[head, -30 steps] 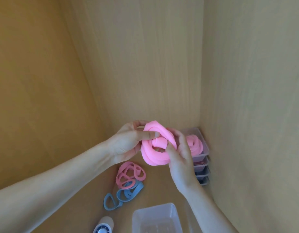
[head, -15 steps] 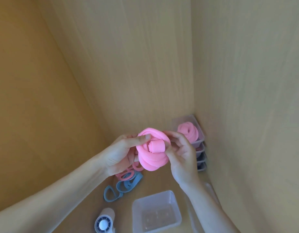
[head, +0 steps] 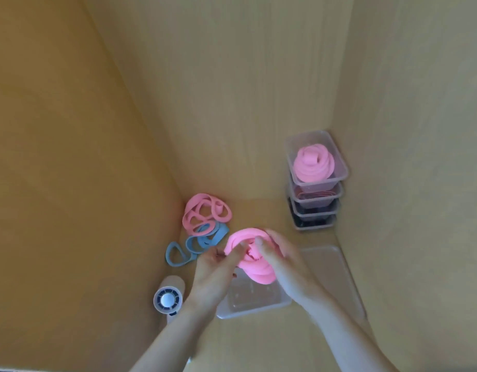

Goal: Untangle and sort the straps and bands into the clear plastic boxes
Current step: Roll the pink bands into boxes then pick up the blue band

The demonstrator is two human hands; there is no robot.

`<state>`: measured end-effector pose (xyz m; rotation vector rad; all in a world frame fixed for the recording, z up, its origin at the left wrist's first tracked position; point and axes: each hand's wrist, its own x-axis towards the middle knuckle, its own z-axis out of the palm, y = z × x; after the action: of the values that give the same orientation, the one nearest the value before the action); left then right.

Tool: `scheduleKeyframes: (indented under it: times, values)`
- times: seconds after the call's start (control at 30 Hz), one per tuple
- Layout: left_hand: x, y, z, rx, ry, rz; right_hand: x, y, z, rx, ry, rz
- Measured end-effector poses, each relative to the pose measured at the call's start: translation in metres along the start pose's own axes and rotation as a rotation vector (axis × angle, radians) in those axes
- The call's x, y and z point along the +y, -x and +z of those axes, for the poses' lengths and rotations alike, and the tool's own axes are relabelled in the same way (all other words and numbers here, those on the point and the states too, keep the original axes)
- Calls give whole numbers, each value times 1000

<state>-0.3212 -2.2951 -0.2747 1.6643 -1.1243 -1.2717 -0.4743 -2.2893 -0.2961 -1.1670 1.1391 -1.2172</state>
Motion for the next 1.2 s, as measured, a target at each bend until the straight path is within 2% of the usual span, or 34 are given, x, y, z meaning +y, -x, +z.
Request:
scheduleKeyframes:
  times: [0.17,0.33,0.6,0.77,0.9,1.2]
  values:
    - [-31,5,-8,37,-130,6,24,8,1,-44,154,60]
    - [-57,-5,-13,53,-440,80,44,6,7,-29,337,147]
    - [-85,-12,-9,16,-641,172,68,12,0,-148,544,137]
    - [-90,-14,-4,8,-784,200,78,13,5,-140,697,108]
    - [-94,-14,-1,17,-893,227,80,10,13,-170,799,163]
    - [-112,-14,0,161,-938,497,73,0,24,-233,946,3]
